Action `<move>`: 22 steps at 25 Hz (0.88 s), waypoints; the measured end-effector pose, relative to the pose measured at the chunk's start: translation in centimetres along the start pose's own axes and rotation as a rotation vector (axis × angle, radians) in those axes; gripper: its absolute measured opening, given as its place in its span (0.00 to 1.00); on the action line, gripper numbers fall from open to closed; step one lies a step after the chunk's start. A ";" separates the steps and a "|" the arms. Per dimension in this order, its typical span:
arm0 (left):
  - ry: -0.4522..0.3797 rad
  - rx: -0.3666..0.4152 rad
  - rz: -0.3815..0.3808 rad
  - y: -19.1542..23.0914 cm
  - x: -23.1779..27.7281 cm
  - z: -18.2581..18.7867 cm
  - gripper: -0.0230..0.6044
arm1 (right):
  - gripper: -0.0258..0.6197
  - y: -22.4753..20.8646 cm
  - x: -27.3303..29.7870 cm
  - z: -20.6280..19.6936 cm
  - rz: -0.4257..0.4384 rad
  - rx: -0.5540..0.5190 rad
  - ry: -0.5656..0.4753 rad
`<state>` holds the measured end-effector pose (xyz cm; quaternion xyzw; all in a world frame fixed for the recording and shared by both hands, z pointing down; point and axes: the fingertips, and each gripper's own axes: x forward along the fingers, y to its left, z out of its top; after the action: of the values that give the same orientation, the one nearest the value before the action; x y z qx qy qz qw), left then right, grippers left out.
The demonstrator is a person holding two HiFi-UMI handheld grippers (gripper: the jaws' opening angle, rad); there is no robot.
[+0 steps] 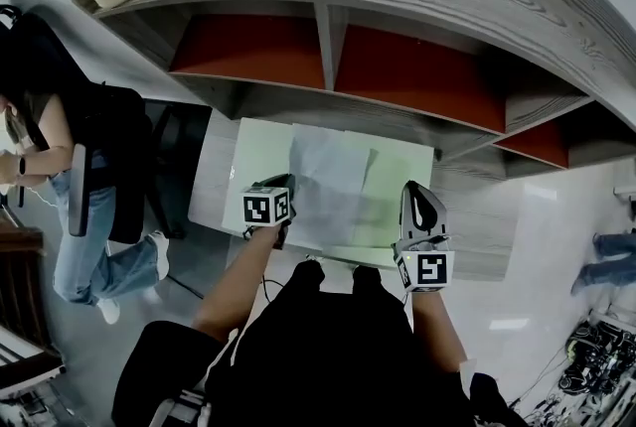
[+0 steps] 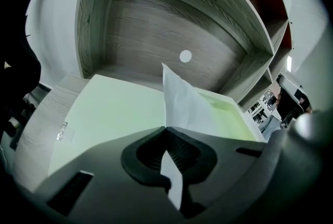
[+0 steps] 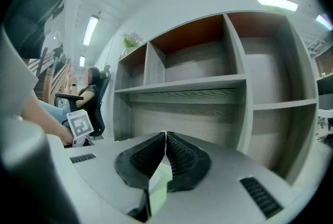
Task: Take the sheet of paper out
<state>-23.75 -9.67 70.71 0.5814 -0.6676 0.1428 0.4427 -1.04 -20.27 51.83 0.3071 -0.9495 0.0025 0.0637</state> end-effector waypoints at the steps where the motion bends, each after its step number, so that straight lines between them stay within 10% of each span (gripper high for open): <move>1: -0.004 -0.002 0.002 0.3 -0.3 0.0 0.05 | 0.08 0.3 0.1 0.2 0.000 -0.002 -0.003; 12: -0.105 0.036 -0.047 0.8 -4.9 1.8 0.05 | 0.08 4.4 0.4 1.9 0.007 0.012 -0.043; 22: -0.316 0.248 -0.096 -3.5 -11.0 5.6 0.05 | 0.08 7.2 1.1 4.4 0.020 -0.024 -0.095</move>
<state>-23.67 -7.43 58.02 0.6778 -0.6776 0.1096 0.2636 -6.65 -15.24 47.82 0.2967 -0.9544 -0.0226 0.0223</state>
